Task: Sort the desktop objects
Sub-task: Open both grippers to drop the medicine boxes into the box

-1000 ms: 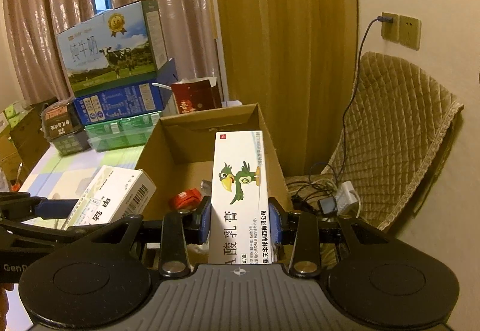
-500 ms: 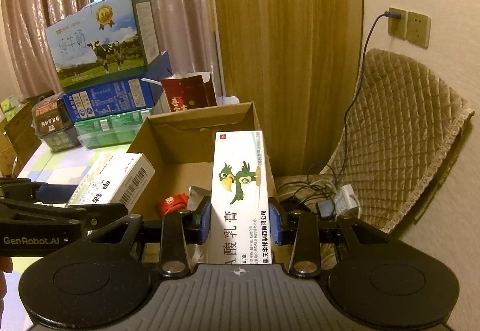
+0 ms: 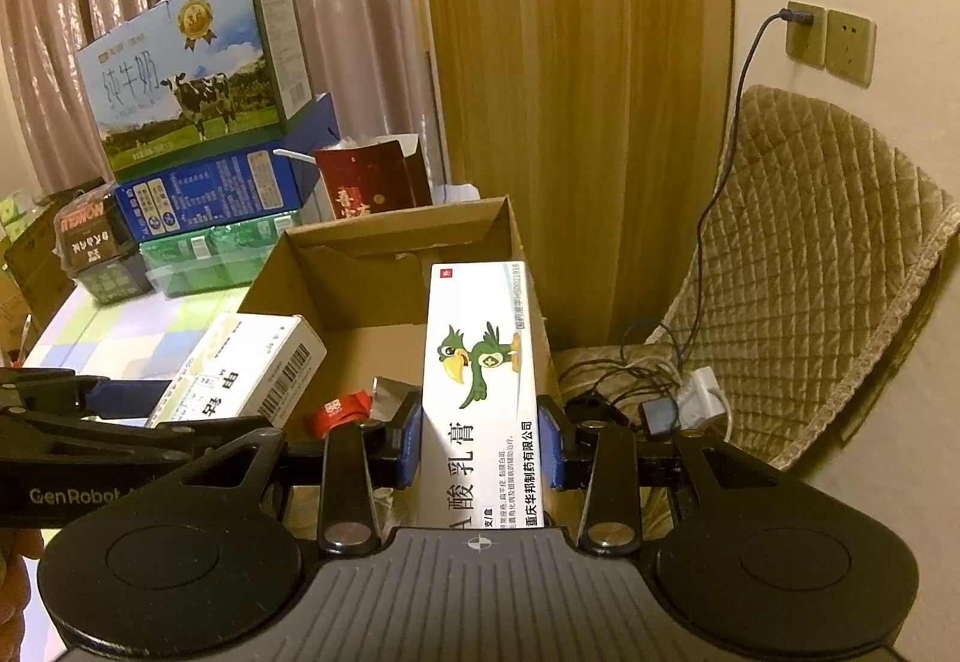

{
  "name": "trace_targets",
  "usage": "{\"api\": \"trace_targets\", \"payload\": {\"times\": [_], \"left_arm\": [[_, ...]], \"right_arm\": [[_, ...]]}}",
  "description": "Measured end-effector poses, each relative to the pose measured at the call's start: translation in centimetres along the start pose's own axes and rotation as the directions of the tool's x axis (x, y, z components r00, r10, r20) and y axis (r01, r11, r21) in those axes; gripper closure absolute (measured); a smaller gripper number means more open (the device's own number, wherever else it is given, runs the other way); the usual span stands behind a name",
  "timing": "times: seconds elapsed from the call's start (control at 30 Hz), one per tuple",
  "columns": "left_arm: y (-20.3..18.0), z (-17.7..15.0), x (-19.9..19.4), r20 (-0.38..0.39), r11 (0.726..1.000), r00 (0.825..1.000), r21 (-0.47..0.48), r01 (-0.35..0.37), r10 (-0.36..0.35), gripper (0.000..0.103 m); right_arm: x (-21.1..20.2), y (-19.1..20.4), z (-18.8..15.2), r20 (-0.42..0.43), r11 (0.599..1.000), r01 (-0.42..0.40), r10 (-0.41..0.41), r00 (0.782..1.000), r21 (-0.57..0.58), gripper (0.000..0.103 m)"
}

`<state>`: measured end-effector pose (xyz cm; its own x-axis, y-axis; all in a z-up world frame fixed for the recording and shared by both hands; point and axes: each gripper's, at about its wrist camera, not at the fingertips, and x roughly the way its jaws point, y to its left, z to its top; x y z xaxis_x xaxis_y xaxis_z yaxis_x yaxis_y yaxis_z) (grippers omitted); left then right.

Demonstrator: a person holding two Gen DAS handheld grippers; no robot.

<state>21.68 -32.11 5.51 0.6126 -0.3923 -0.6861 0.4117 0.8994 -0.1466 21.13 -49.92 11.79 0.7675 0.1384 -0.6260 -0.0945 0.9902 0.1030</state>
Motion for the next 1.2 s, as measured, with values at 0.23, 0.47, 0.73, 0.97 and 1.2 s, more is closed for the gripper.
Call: {"api": "trace_targets", "payload": {"times": [0.23, 0.47, 0.73, 0.97, 1.2], "left_arm": [[0.3, 0.2, 0.6, 0.0, 1.0, 1.0, -0.018, 0.013, -0.013, 0.036], [1.1, 0.7, 1.3, 0.01, 0.998, 1.0, -0.053, 0.017, -0.017, 0.036], [1.5, 0.5, 0.7, 0.015, 0.999, 1.0, -0.032, 0.007, -0.007, 0.036], [1.8, 0.2, 0.1, 0.021, 0.999, 1.0, -0.032, 0.003, -0.002, 0.036], [2.2, -0.3, -0.2, 0.017, 1.0, 1.0, -0.028, -0.011, 0.012, 0.036]], "right_arm": [[0.4, 0.1, 0.0, -0.004, 1.0, 0.0, 0.0, 1.0, 0.0, 0.068], [0.5, 0.1, 0.2, -0.003, 1.0, -0.001, 0.001, 1.0, 0.003, 0.068], [0.8, 0.3, -0.1, -0.015, 1.0, -0.012, 0.012, 1.0, 0.003, 0.068], [1.0, 0.9, 0.2, -0.02, 1.0, -0.028, 0.028, 0.999, 0.004, 0.068], [1.1, 0.7, 0.9, 0.003, 0.997, -0.06, 0.06, 0.998, 0.056, 0.058]]}}
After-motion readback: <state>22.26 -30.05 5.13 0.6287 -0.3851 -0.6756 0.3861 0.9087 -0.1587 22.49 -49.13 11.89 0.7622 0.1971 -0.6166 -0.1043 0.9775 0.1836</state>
